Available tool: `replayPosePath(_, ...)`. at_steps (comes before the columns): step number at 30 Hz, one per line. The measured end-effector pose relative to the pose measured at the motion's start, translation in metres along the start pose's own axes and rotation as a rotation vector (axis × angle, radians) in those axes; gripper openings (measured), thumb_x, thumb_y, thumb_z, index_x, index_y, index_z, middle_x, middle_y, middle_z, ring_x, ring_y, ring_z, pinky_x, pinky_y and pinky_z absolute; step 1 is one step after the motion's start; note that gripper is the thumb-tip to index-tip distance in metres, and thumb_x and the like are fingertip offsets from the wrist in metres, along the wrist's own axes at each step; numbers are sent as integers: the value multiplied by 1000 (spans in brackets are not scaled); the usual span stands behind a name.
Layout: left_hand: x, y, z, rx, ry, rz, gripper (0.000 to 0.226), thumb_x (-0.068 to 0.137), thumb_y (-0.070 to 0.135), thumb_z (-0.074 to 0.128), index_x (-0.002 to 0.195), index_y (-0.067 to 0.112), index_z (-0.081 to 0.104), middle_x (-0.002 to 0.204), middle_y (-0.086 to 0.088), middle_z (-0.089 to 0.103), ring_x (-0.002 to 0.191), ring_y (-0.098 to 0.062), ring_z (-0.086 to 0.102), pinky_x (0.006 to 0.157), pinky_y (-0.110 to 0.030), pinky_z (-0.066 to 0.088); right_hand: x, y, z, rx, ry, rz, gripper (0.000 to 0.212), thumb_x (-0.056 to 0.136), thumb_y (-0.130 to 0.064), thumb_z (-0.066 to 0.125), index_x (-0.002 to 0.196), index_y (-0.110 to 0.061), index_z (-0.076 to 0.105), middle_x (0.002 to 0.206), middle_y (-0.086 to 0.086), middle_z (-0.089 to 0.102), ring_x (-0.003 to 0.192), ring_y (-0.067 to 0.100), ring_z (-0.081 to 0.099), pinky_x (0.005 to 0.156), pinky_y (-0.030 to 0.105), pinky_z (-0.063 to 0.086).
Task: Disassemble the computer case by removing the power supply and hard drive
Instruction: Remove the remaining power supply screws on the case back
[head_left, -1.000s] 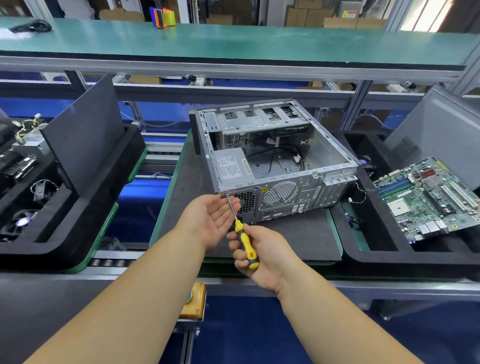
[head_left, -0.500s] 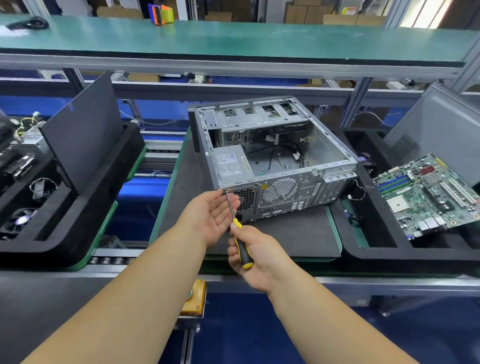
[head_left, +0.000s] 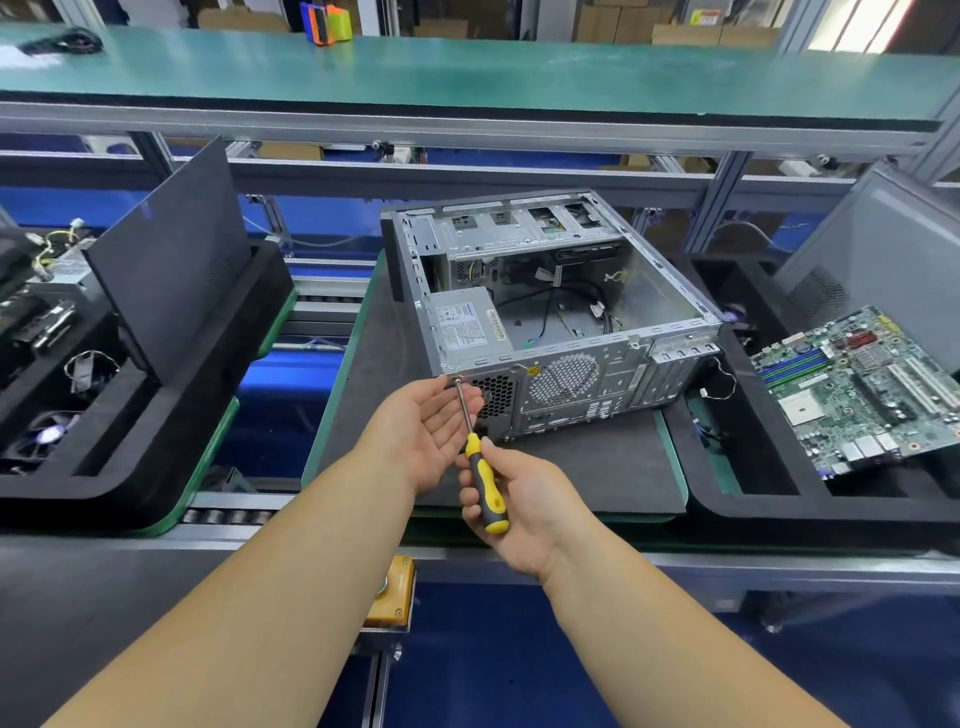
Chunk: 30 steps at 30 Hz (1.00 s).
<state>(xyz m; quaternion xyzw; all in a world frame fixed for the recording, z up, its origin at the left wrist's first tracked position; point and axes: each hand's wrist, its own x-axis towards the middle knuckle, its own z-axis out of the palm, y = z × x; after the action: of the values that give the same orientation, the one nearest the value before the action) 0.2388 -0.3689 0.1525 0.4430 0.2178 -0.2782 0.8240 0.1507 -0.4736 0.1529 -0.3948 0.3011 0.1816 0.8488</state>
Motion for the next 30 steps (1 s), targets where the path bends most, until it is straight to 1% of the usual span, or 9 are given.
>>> replayPosePath(4, -1, 0, 1, 16, 8, -4, 26, 95, 23, 58, 103, 1, 70, 95, -11, 76, 81, -17, 75, 62, -25, 59, -1, 2, 2, -58, 36, -32, 28, 97, -29, 61, 105, -4, 69, 74, 6, 60, 52, 13, 56, 48, 23, 47)
replayPosePath(7, -2, 0, 1, 55, 13, 5, 20, 95, 21, 59, 101, 5, 70, 90, -7, 77, 76, -14, 75, 57, -24, 57, 1, 3, 3, -83, 47, -54, 23, 95, -29, 65, 102, -7, 67, 71, 4, 58, 50, 13, 55, 47, 24, 46)
replayPosePath(9, -2, -1, 2, 116, 31, 20, 14, 93, 19, 62, 98, 9, 70, 83, -2, 77, 71, -11, 74, 57, -23, 55, 2, 3, 4, -93, 46, -68, 19, 93, -28, 67, 98, -9, 64, 66, 3, 56, 49, 13, 53, 45, 24, 45)
replayPosePath(13, -1, -3, 4, 205, 59, 15, 10, 89, 22, 70, 92, 13, 69, 70, 3, 73, 62, -8, 69, 65, -24, 55, 5, 2, 0, -144, 66, -86, 18, 90, -27, 71, 90, -13, 61, 52, -2, 53, 46, 12, 52, 45, 24, 44)
replayPosePath(17, 2, -5, 6, 262, 100, 73, 10, 89, 19, 71, 84, 11, 68, 61, 4, 70, 54, -4, 64, 57, -17, 51, 5, -1, -3, -177, 63, -72, 22, 87, -30, 75, 91, -13, 62, 59, 0, 56, 48, 12, 51, 46, 24, 45)
replayPosePath(20, 5, -5, 8, 284, 118, 106, 13, 91, 18, 68, 80, 11, 67, 58, 4, 68, 46, -2, 60, 46, -13, 47, 0, -4, -3, -130, -35, -7, 28, 95, -39, 62, 93, -11, 64, 66, 2, 58, 49, 12, 50, 46, 22, 43)
replayPosePath(23, 4, -6, 7, 292, 120, 119, 14, 93, 18, 65, 81, 10, 67, 57, 4, 67, 41, -2, 57, 46, -14, 46, -4, -6, -5, -112, -111, 34, 40, 103, -42, 41, 108, -8, 62, 67, 3, 60, 50, 13, 49, 47, 21, 42)
replayPosePath(25, 3, -7, 7, 299, 120, 124, 15, 95, 17, 63, 83, 10, 68, 57, 4, 68, 42, -2, 58, 47, -15, 47, -4, -5, -6, -124, -109, 16, 36, 104, -37, 42, 110, -8, 62, 68, 3, 61, 50, 13, 49, 46, 21, 43)
replayPosePath(30, -1, -6, 8, 275, 83, 139, 19, 99, 14, 55, 87, 11, 69, 65, 5, 73, 57, -2, 69, 54, -15, 54, -3, -4, -6, -137, -52, -10, 25, 96, -33, 61, 88, -10, 66, 66, 2, 60, 50, 13, 51, 47, 21, 45)
